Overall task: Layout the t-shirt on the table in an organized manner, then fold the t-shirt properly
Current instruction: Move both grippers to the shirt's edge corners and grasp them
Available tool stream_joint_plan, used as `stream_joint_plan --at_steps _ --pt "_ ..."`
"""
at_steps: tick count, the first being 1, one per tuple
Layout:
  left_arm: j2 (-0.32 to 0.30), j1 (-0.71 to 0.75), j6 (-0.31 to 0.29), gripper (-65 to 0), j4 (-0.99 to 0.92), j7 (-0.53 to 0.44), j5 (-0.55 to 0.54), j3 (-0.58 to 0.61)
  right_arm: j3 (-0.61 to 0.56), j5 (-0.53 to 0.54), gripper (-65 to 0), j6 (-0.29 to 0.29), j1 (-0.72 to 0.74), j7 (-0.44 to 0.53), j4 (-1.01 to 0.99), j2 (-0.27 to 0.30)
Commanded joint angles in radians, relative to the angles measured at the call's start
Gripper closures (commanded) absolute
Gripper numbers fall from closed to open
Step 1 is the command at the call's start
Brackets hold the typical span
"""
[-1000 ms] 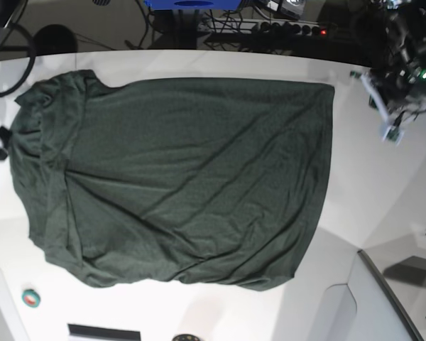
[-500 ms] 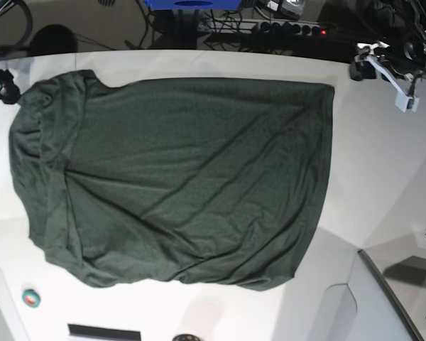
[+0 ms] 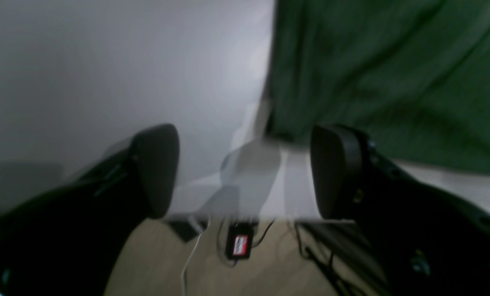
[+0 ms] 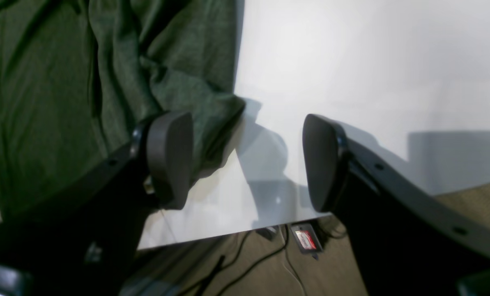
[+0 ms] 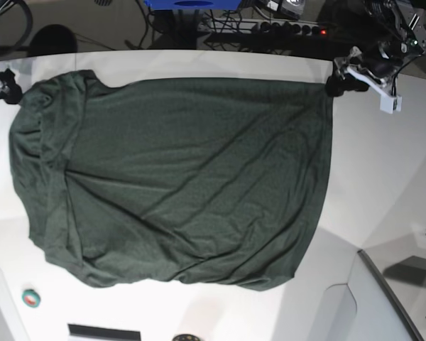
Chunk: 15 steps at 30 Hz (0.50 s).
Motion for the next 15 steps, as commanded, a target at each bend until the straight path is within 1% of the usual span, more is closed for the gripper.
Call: stream_joint_plan --at_steps 1,3,9,11,15 --pt "0.013 0.002 0.003 -47.2 -0.008 0.028 0.023 0.003 -0.004 0.017 -38.3 0.015 0.005 0.015 0.014 0.029" --pt "0.027 -0.007 0.003 -47.2 -0.011 0.028 0.023 0.006 -0.007 0.017 -38.3 0.015 0.005 0.016 0.014 0.029" --pt "0.045 -0.009 0.003 -47.2 -0.013 0.028 0.023 0.089 -0.003 0.017 -38.3 0.015 0.026 0.03 0.001 0.029" --pt "0.048 -0.02 0.003 -47.2 -0.013 0.028 0.023 0.092 -0.007 0.017 -38.3 0.015 0.029 0.064 -0.022 0.029" --pt "0.048 -0.021 0.003 -46.9 -0.031 0.028 0.023 0.092 -0.014 0.017 -38.3 0.015 0.046 0.077 -0.078 0.031"
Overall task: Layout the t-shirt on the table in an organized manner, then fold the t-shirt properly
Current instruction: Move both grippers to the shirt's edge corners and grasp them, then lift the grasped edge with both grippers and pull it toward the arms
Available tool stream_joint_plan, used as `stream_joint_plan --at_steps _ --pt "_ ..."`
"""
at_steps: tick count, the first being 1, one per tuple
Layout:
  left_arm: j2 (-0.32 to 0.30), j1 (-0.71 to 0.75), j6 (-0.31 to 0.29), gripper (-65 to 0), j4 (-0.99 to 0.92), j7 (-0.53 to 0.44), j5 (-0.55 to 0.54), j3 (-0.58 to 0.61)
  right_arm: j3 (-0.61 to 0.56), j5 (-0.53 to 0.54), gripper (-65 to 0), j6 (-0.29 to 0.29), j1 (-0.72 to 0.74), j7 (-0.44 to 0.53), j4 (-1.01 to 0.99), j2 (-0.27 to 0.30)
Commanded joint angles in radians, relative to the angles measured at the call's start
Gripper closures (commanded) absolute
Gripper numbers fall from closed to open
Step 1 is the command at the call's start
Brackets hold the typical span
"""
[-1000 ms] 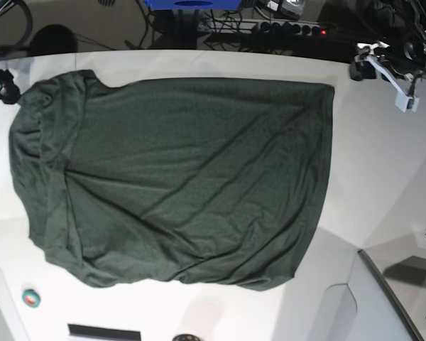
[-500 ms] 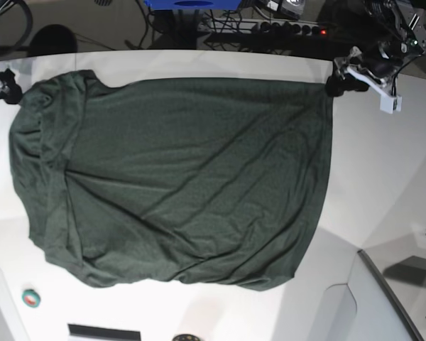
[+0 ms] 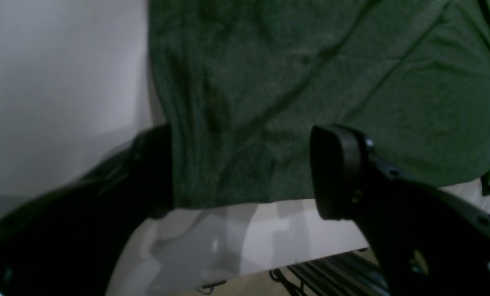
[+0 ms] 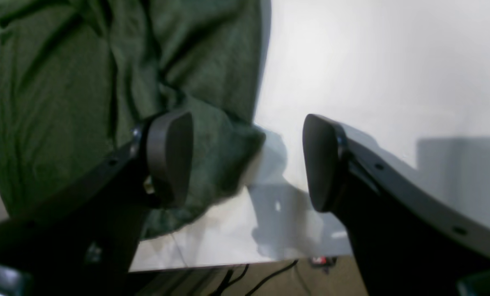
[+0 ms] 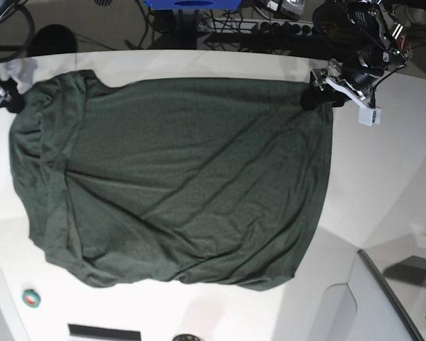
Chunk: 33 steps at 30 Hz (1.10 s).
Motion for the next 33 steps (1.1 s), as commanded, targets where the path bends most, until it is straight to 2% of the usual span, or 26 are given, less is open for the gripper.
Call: stream_joint_plan --at_steps 1,3,9,13,17,22,24,29,30,33 --pt "0.002 0.01 0.018 -46.7 -0.022 0.063 0.059 0.002 0.0 0.016 -38.3 0.015 0.009 0.014 -0.005 0.019" --pt "0.002 -0.005 0.018 -42.0 -0.047 0.063 0.059 0.002 0.0 0.015 -38.3 0.015 0.03 0.014 -0.038 0.033" --pt "0.002 -0.03 0.018 -13.0 -0.096 0.063 0.059 0.002 -0.001 0.015 -38.3 0.015 0.058 0.006 -0.087 0.039" --pt "-0.003 -0.03 0.018 0.0 -0.094 0.063 0.059 0.002 -0.004 0.015 -38.3 0.015 0.06 0.008 -0.091 0.035" --pt "-0.009 -0.03 0.018 0.0 -0.093 0.063 0.059 0.002 -0.1 0.018 -38.1 0.015 0.06 0.014 -0.091 0.036" --pt "-0.021 -0.03 0.018 0.0 -0.093 0.063 0.059 0.002 -0.104 0.019 -37.7 0.015 0.072 0.014 -0.091 0.028" --pt "-0.023 -0.028 0.018 0.0 -0.093 0.063 0.059 0.002 -0.103 0.019 -32.0 0.015 0.072 0.014 -0.091 0.028" --pt "-0.035 -0.028 0.018 0.0 -0.09 0.067 0.059 0.002 -0.103 0.021 -2.3 0.015 0.073 0.014 -0.091 0.028" --pt "-0.035 -0.027 0.018 0.0 -0.08 0.068 0.059 0.002 -0.104 0.021 0.0 0.015 0.073 0.009 -0.091 0.028" --pt "-0.029 -0.016 0.018 0.0 0.004 0.073 0.06 0.003 -0.106 0.024 -0.8 0.009 0.073 0.005 -0.087 0.028"
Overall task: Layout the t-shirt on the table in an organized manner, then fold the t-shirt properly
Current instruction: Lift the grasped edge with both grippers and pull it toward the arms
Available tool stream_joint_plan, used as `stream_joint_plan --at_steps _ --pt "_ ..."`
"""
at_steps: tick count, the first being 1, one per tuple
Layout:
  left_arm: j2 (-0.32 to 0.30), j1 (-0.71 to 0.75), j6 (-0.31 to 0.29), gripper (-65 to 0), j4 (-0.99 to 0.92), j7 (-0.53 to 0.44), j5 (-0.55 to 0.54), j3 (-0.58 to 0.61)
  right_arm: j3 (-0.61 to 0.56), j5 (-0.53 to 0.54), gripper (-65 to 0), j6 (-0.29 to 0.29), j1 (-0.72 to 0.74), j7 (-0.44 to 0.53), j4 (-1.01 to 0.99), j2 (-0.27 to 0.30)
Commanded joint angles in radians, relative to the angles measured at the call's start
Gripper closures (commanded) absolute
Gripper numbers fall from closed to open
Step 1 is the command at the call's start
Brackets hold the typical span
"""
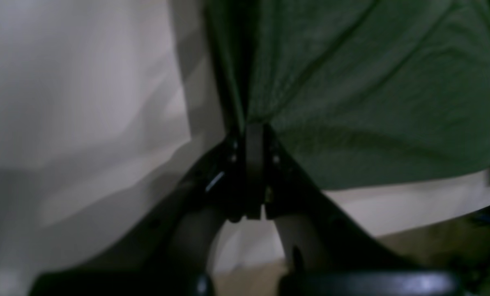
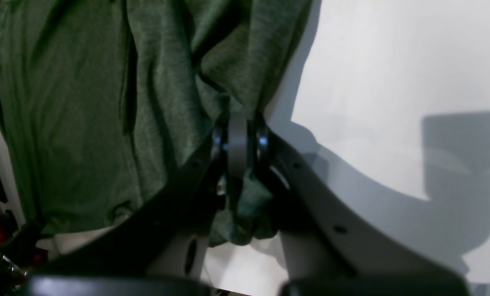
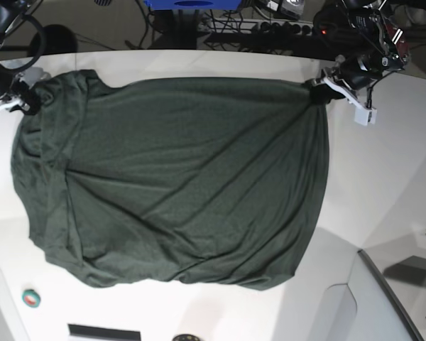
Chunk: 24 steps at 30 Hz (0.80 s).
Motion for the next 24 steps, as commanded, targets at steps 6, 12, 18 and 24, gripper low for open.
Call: stream_joint_plan --at_steps 6,12,18,24 --pt "-0.005 0.025 0.007 0.0 0.181 0.061 0.003 0.06 -0.005 0.017 -0.5 -0.092 0.059 -0.101 0.021 0.032" --pt "0.0 -0.007 0.007 0.0 0.282 0.176 0.001 0.073 -0.007 0.012 -0.5 -0.257 0.073 -0.211 0.24 0.001" --pt "-0.003 -0.062 0.007 0.0 0.295 0.241 0.001 0.07 -0.053 0.014 -0.5 -0.439 0.107 -0.287 0.355 -0.006" --pt "-0.003 -0.133 0.007 0.0 0.27 0.244 0.008 0.073 -0.155 0.014 -0.5 -0.554 0.174 -0.29 0.355 -0.005"
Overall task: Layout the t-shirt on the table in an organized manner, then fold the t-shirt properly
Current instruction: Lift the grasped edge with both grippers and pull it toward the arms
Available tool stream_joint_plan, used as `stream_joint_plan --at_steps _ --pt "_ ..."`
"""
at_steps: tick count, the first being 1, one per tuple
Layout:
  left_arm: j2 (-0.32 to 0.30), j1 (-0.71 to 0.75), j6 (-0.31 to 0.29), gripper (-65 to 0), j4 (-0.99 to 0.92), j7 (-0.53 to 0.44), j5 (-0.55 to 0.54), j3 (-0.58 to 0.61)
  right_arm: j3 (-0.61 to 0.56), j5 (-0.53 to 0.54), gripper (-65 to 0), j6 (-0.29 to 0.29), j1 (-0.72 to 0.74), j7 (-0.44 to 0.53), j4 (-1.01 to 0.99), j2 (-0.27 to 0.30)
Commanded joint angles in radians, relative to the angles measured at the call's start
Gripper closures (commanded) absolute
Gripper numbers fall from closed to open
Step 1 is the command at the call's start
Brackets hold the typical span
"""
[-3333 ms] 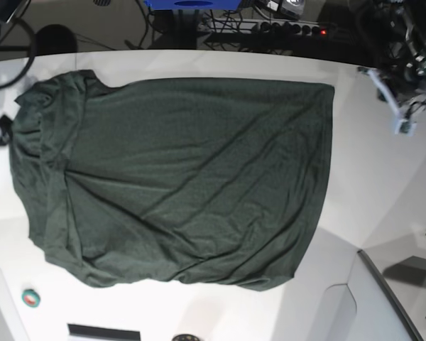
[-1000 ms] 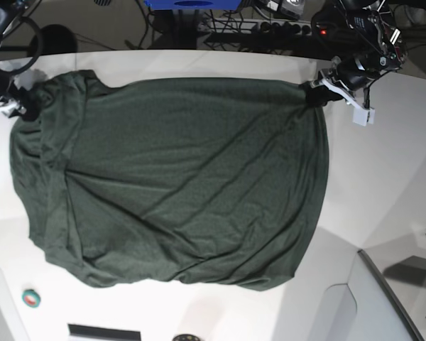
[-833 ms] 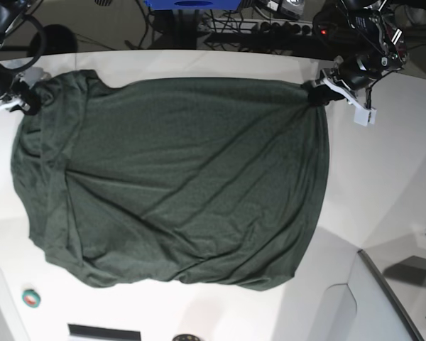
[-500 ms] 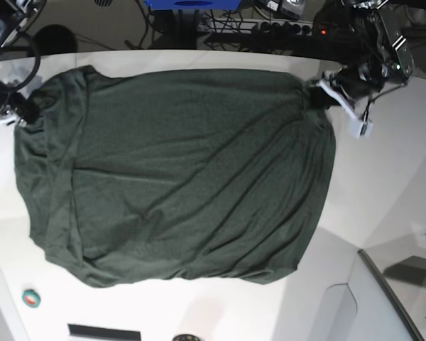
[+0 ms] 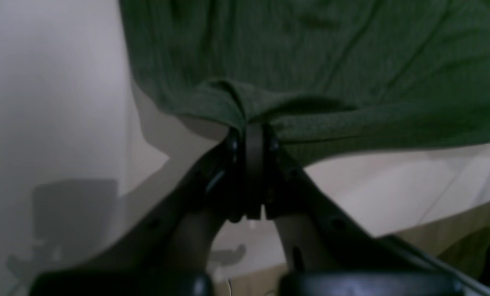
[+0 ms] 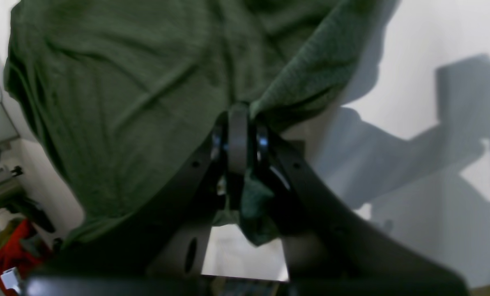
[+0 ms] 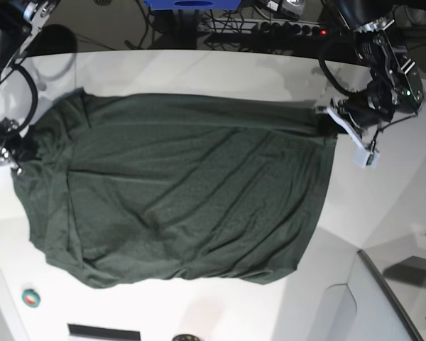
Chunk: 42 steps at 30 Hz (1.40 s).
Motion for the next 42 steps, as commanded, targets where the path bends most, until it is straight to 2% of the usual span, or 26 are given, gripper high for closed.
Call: stream_joint_plan --at_steps 1,3,6,9,11,13,17,20,30,33,37,42 --pt "-0.011 -0.024 -0.009 0.0 -0.008 -0.008 -0.014 0.0 -0.015 0.013 -0.5 -0.028 0.03 0.007 0.018 0.02" --pt "-0.014 -0.063 -0.009 0.0 -0.063 0.023 -0.013 0.0 -0.044 0.013 -0.5 -0.071 0.065 0.012 -0.01 0.024" --pt "-0.015 -0.112 -0.009 0.0 -0.13 0.048 -0.013 -0.001 -0.075 0.012 -0.5 -0.098 0.128 0.016 -0.091 0.027" --pt "-0.015 -0.152 -0.009 0.0 -0.183 0.048 -0.013 -0.006 -0.085 0.002 -0.5 -0.1 0.186 0.027 -0.185 0.041" --pt "-0.017 -0.179 -0.009 0.0 -0.221 0.048 -0.013 -0.012 -0.093 -0.016 -0.5 -0.1 0.214 0.072 -0.238 0.049" --pt "-0.032 -0.198 -0.009 0.0 -0.249 0.046 -0.014 -0.017 -0.098 -0.03 -0.5 -0.1 0.22 0.118 -0.278 0.069" --pt "-0.053 -0.219 -0.009 0.0 -0.281 0.045 -0.013 -0.098 -0.093 -0.031 -0.5 -0.1 0.223 0.194 -0.344 0.112" --pt "-0.072 -0.23 -0.009 0.0 -0.289 0.045 -0.013 -0.106 -0.096 -0.031 -0.5 -0.1 0.223 0.22 -0.395 0.139" --pt "-0.055 -0.25 -0.009 0.0 -0.295 0.043 -0.011 -0.069 -0.096 -0.031 -0.5 -0.1 0.223 0.242 -0.403 0.138" --pt "-0.052 -0.25 -0.009 0.0 -0.295 -0.012 -0.011 -0.038 -0.098 -0.031 -0.5 -0.1 0.22 0.253 -0.404 0.138" --pt "-0.05 -0.25 0.072 0.0 -0.295 -0.054 -0.02 -0.015 -0.098 -0.031 -0.5 -0.1 0.22 0.256 -0.404 0.138" --pt "-0.05 -0.273 0.079 0.0 -0.299 -0.061 -0.017 -0.024 -0.093 -0.031 -0.6 -0.1 0.22 0.257 -0.404 0.138"
